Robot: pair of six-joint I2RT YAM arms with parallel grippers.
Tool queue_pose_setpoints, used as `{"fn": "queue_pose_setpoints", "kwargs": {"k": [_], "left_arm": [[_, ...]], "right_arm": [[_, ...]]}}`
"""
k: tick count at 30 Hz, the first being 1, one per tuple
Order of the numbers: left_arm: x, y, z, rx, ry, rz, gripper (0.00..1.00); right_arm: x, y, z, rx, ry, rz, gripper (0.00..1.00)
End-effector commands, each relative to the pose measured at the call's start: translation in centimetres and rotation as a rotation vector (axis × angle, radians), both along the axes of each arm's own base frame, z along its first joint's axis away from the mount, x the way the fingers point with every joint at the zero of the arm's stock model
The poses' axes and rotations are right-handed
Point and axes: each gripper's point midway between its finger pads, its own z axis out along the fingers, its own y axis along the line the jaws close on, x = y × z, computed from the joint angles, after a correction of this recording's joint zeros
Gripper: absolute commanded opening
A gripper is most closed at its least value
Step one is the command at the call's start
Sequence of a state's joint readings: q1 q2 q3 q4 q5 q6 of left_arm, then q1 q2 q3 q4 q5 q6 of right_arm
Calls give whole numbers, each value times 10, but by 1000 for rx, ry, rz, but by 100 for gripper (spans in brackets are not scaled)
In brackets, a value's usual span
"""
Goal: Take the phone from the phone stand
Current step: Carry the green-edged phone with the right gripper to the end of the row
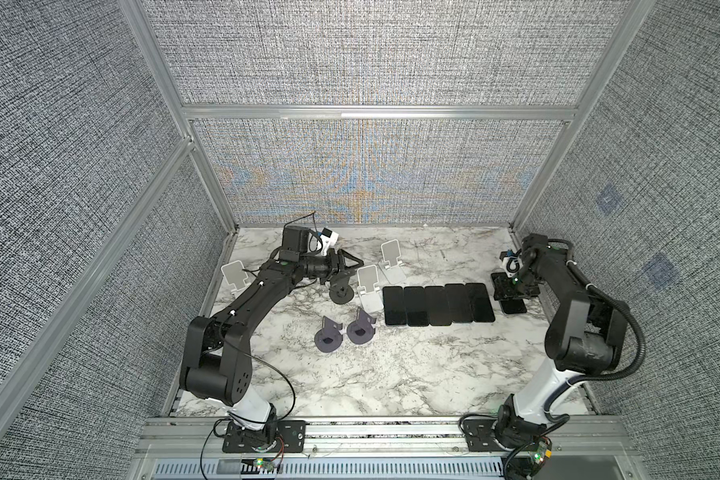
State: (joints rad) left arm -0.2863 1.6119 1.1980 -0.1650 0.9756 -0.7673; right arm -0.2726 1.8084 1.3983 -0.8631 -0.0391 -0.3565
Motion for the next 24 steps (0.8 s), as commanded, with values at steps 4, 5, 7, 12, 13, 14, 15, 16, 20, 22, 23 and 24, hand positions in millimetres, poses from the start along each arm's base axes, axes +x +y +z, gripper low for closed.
{"fn": "queue_pose_setpoints", "kwargs": {"k": [4,5,7,12,13,14,15,16,20,22,23,24], "left_arm": [[0,-2,7,-30,-25,-11,57],[0,-3,8,-40,-23,-12,57],[0,-4,10,-55,-26,-11,57],[1,-3,9,-53,-24,-9,57],[1,-3,9,-54,-22,-8,57],[1,-3,9,-57,-20,-9,57],[1,-4,10,-61,-23,-10,57],[1,-3,11,-63,-26,-9,57],[2,-1,12,-58,-34,-1,56],[3,-1,11,-58,-31,2,56],[3,-1,11,-59,-31,1,56],[3,-1,11,-59,-29,2,56]], "right_arm": [[24,-10,-15,-16,-65,87,0],[26,-9,-19,-10,-65,100,0],[28,-11,-28,-12,-44,103,0],[29,-17,-41,-32,-16,82,0],[28,-18,-43,-32,-11,73,0],[28,-18,-46,-27,-4,66,0],[27,-19,-50,-23,5,58,0],[27,-19,-53,-23,14,49,0],[25,-18,-61,-4,32,43,0],[26,-16,-62,10,30,37,0],[25,-16,-63,15,31,34,0],[25,-15,-63,23,32,29,0]]}}
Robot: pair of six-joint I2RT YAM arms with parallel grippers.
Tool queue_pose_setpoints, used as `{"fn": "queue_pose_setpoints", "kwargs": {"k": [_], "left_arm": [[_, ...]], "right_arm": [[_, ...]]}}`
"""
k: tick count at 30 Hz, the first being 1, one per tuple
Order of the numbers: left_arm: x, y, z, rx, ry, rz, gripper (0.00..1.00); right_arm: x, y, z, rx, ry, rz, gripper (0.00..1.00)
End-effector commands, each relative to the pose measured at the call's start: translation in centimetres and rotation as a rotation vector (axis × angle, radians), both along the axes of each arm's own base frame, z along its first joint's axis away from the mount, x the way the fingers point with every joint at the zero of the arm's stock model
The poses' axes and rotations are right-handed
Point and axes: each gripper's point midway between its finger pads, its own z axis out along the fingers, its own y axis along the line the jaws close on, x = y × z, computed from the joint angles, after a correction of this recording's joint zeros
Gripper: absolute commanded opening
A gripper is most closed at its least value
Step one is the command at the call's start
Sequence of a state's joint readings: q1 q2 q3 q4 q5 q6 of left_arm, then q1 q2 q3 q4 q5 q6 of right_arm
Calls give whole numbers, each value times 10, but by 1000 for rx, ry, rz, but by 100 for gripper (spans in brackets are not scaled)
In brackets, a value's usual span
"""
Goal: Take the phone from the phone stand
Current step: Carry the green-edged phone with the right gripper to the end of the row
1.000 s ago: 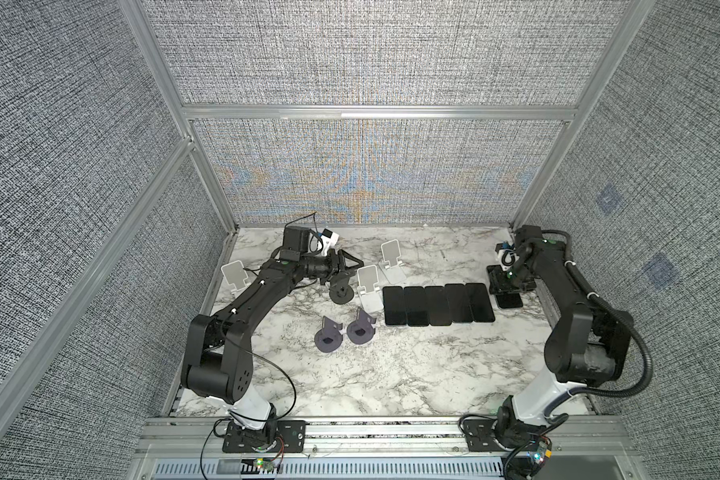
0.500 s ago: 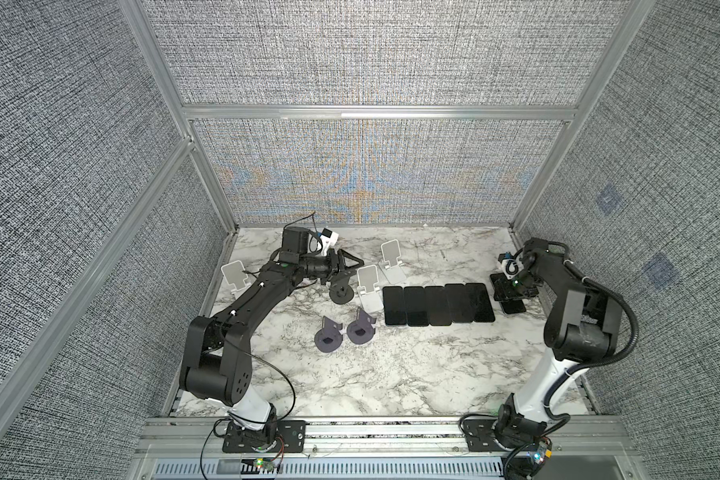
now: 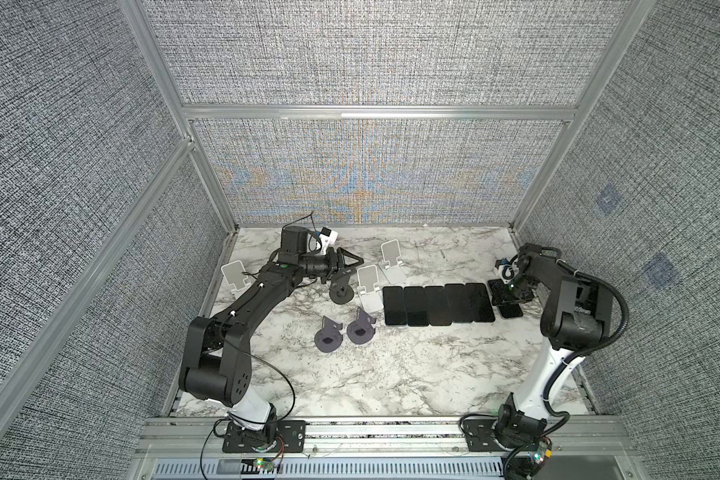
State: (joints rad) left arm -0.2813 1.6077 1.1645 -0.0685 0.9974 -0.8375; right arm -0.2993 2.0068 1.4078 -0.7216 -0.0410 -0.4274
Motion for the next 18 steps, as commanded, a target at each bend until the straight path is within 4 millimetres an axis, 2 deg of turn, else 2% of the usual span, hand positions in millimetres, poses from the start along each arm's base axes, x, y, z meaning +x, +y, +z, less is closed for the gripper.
{"fn": "queue_pose_setpoints", "kwargs": {"k": [1,3,8,13,18], "left_arm": [[1,0,7,-15,-32,-6,56],[1,0,8,-18,-34,-6,56],[1,0,9,-18,-37,-5,56],[1,0,10,-22,-41,-6,55],[1,1,11,-23,-46,-4,55]], "right_arm": [[3,4,2,28,-12,-16,0],[2,4,-1,34,-5,-19,2],[-2,5,-7,34,5,-18,16],[-2,6,-6,41,9,-17,36],[-4,7,-8,44,18,-18,44]]}}
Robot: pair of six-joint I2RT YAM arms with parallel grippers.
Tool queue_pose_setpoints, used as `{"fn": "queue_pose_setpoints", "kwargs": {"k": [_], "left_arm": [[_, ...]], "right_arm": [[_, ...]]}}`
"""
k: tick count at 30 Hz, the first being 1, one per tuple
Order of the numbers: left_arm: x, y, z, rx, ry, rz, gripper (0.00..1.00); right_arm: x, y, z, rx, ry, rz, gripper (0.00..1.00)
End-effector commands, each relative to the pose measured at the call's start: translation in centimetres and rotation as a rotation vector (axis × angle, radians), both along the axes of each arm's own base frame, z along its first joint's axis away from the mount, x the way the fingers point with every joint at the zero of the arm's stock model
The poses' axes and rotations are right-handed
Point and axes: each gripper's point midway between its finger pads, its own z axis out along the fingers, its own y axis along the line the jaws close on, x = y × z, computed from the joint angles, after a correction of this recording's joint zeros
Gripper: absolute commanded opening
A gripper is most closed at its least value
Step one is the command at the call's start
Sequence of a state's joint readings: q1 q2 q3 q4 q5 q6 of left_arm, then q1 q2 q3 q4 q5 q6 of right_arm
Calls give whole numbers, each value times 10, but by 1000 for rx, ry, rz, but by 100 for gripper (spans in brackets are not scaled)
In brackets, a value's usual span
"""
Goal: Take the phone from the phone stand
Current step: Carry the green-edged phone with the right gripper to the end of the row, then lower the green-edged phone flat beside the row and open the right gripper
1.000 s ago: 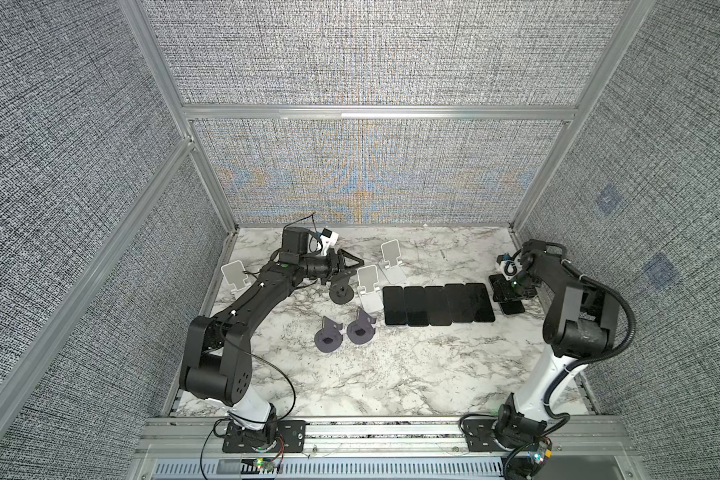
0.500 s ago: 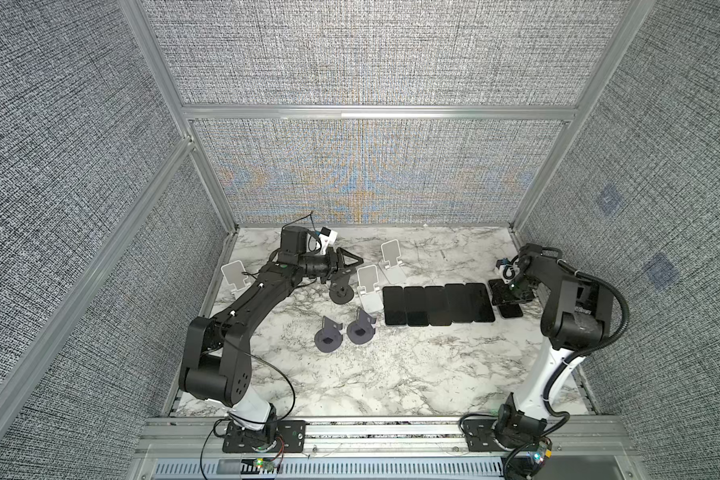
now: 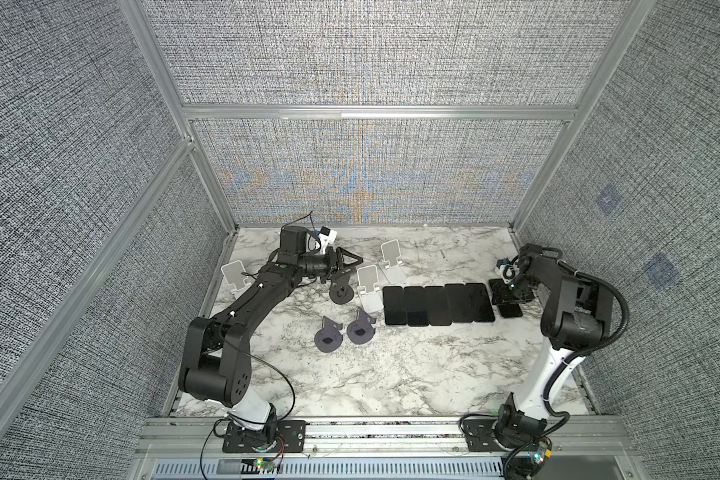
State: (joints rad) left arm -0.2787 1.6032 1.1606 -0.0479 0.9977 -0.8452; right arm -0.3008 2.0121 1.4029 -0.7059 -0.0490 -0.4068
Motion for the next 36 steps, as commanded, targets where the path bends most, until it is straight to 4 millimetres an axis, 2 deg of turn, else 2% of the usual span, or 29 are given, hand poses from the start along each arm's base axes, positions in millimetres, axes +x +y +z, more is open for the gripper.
{"fn": "queue_pose_setpoints", "kwargs": {"k": [1,10,32,36], "left_arm": [[0,1,8,-15,-33,-8,55],[0,1,8,-15,-34,-8,55],[0,1,7,-13,-33,-7,50],[0,1,5,-11,-28,-8,50]], "right_arm": [[-6,6,-6,35,26,0,45],[-5,7,-2,38,9,4,57],[-4,12,0,69,1,5,72],[-1,11,15,54,-27,1,72]]}}
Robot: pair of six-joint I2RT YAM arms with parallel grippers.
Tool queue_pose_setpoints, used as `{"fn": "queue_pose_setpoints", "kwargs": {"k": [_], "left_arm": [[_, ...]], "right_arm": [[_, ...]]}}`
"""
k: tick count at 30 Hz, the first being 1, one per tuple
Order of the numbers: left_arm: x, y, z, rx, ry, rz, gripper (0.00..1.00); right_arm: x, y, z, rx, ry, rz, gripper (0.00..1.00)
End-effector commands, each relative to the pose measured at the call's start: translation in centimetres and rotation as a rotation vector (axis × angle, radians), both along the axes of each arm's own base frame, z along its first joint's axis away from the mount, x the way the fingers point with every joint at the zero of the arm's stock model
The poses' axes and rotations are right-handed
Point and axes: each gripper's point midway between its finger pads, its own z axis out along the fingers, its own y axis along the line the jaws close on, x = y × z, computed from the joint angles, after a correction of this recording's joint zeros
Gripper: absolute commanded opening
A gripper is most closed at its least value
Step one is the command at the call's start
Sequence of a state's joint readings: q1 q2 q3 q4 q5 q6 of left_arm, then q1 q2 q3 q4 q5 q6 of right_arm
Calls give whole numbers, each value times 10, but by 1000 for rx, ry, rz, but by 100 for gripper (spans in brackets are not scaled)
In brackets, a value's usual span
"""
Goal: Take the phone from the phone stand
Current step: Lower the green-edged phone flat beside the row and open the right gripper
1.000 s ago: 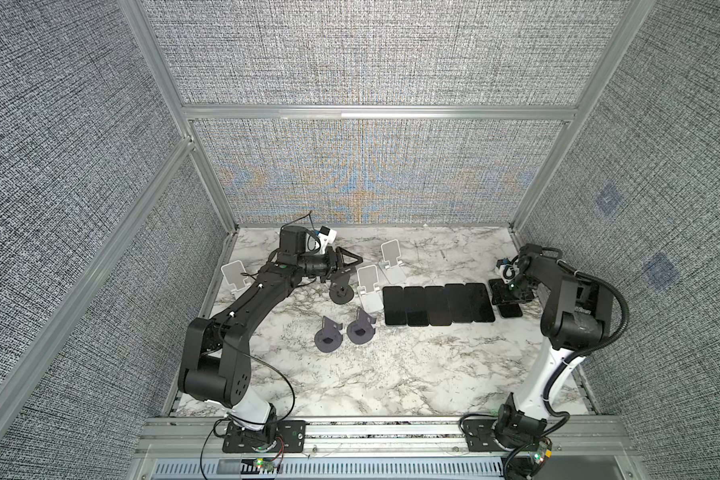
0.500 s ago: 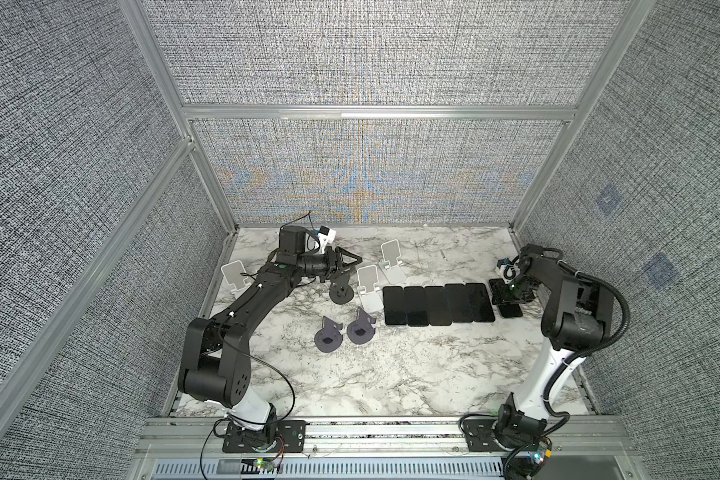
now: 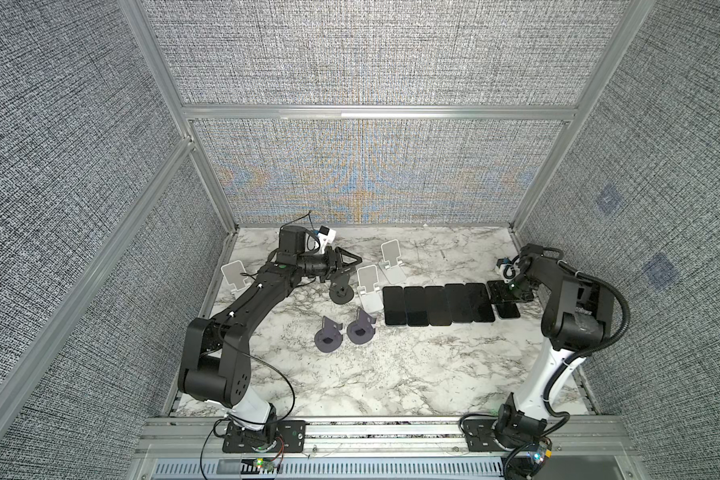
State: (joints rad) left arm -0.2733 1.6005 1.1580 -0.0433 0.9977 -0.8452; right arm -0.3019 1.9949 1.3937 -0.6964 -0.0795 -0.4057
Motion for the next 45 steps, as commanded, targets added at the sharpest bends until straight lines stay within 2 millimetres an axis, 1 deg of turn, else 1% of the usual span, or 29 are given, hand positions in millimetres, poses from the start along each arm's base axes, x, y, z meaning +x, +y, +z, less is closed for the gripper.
{"fn": "queue_pose_setpoints", "kwargs": {"k": [1,4,6,8,10,12,13,17,18,23,28,30,45], "left_arm": [[-1,-1,4,-9,-22,-13,50],[0,-1,2,-8,-17,-12,50],[0,-1,1,-8,-14,-12,50],[0,-1,2,-8,-17,-11,50],[1,-1,1,-7,-16,-12,50],[1,-1,0,-6,-14,-12,50],[0,-1,-1,-5,-13,-14,50],[1,0,-1,-6,-13,-12,50],[1,0,0,-6,-13,-11,50],[3,2,1,-8,-14,-5,50],[4,3,1,-13,-12,-2,50],[3,3,2,-14,-16,-4,50],[4,4,2,-18,-11,0,50]], "right_arm": [[-2,5,16,19,-17,-7,72],[3,-8,35,-36,-53,-31,72],[10,-20,45,-68,-76,-68,72],[15,-30,49,-82,-83,-100,70],[20,-39,48,-100,-81,-122,65],[26,-46,44,-97,-77,-139,55],[28,-47,42,-94,-74,-143,48],[35,-57,31,-124,-58,-154,6],[36,-60,30,-127,-55,-161,1],[34,-67,21,-141,-45,-172,0],[27,-62,7,-116,-26,-171,0],[25,-59,4,-104,-27,-171,0],[4,-41,-1,-62,-2,-152,0]]}}
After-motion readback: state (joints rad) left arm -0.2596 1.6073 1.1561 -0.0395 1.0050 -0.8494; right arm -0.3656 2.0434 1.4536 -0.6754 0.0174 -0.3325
